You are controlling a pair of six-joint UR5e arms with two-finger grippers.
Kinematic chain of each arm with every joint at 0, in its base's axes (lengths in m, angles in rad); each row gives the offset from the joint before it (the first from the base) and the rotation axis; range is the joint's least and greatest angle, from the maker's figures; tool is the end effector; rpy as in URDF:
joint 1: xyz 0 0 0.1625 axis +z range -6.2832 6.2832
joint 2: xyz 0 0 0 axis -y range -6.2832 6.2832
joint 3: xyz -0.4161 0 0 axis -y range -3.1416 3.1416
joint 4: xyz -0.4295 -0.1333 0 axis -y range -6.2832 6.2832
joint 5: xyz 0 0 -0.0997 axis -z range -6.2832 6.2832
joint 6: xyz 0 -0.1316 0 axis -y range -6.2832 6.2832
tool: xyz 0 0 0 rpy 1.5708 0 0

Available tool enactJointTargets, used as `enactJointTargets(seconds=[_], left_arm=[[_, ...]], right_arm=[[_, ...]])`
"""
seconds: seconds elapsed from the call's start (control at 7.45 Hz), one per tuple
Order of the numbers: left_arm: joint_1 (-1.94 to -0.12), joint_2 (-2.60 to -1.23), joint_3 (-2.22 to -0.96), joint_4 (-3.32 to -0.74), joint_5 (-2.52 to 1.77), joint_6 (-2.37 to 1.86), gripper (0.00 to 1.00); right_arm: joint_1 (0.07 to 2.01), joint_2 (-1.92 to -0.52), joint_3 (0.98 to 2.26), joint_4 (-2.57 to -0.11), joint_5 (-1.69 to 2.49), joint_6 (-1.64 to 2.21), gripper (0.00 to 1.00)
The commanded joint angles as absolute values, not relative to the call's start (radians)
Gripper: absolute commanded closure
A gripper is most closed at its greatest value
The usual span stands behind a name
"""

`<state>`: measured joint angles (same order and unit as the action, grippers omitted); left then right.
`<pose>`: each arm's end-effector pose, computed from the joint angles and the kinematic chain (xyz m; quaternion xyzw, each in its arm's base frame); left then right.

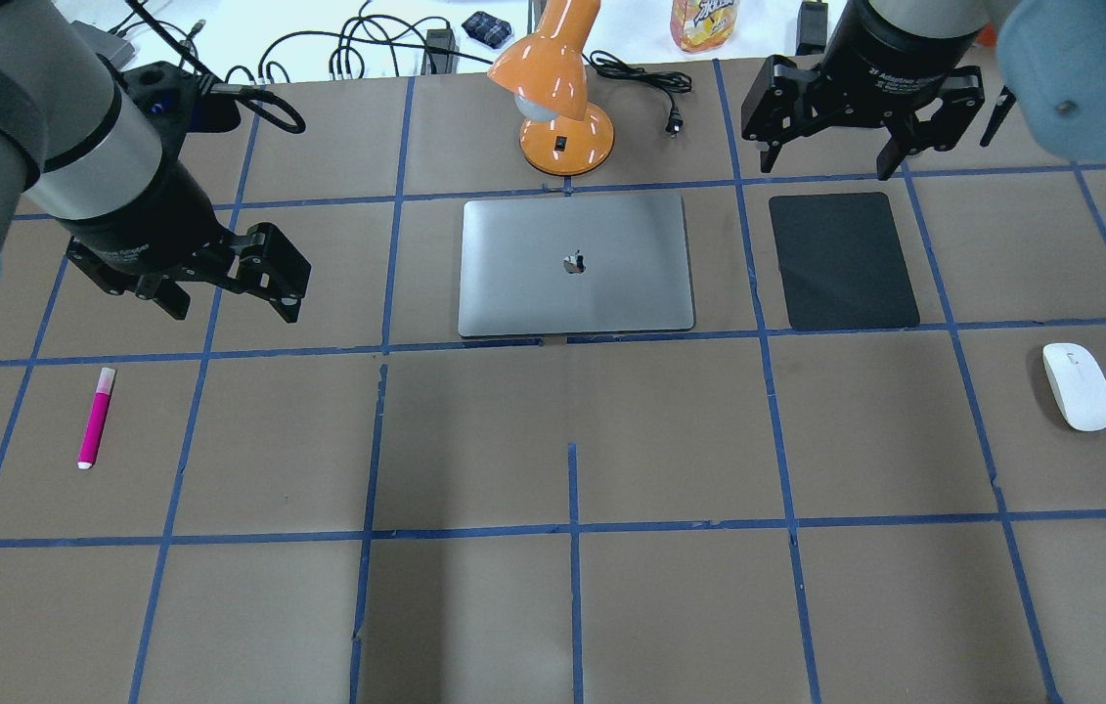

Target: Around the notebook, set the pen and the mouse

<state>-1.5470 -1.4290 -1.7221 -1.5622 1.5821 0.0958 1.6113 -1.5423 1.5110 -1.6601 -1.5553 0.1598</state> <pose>-0.1206 -0.4733 0.4387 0.0360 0.9993 0.0008 0.0056 0.1577 -0.5500 0.4732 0.0590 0.9964 -0.0592 0.0137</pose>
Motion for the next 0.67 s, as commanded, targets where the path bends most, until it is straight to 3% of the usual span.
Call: enactJointTargets(seconds=[0.0, 0.54], left_arm=[[-1.548, -1.422, -1.723, -1.556, 1.588, 0.097, 0.00], [-1.563, -1.408, -1.727, -1.568, 1.572, 0.095, 0.00]], right_arm=[[1.611, -1.542, 1.511, -1.660, -1.555, 0.158, 0.00], [1.585, -1.540, 1.509, -1.655, -1.571, 0.105, 0.00]])
